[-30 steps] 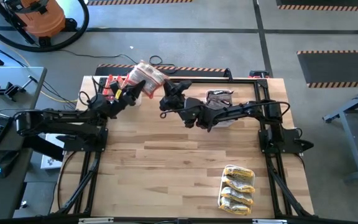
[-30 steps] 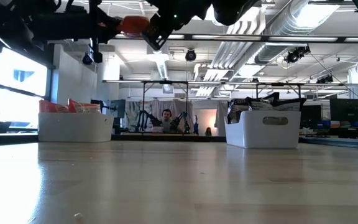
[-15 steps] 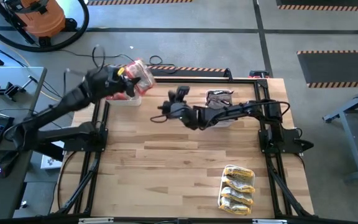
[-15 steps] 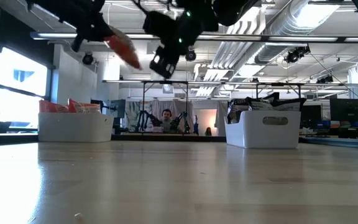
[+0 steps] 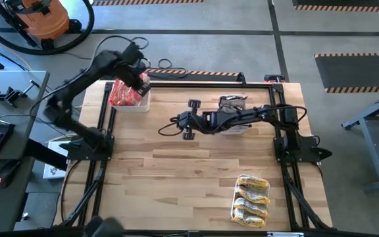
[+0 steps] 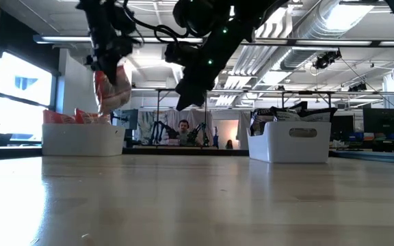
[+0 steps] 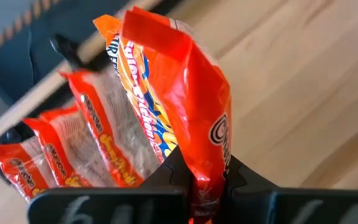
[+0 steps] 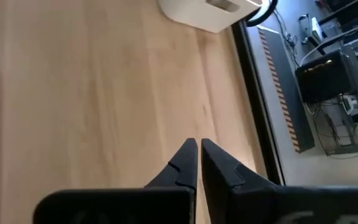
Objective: Sort Maruchan noodles
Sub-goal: Put the orange noodle pack into the top left white bin
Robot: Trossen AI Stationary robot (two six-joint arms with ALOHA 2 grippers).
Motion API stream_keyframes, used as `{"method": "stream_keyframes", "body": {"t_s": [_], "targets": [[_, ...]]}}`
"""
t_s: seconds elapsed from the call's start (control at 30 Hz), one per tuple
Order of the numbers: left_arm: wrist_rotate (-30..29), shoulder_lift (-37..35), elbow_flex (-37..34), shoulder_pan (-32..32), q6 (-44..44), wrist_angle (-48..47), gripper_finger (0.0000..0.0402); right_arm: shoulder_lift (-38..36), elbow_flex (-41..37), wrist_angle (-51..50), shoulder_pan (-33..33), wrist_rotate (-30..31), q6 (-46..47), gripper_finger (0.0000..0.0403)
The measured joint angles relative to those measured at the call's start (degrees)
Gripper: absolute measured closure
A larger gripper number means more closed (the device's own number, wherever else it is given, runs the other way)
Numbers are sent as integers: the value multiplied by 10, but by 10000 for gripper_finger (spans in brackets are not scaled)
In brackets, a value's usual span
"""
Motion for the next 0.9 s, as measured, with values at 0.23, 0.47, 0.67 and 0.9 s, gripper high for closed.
{"method": "stream_keyframes", "body": {"t_s": [0.23,0.47,0.67,0.9], "targets": [[30,97,24,43,56,-28,393,0,0,-32,3,-9,5,402],[78,121,23,77,62,-21,393,0,-18,-29,-2,-15,9,403],[80,133,23,97,60,-12,394,0,-30,-26,-7,-19,10,403],[81,144,12,103,62,2,394,0,-30,-21,-7,-19,9,403]]}}
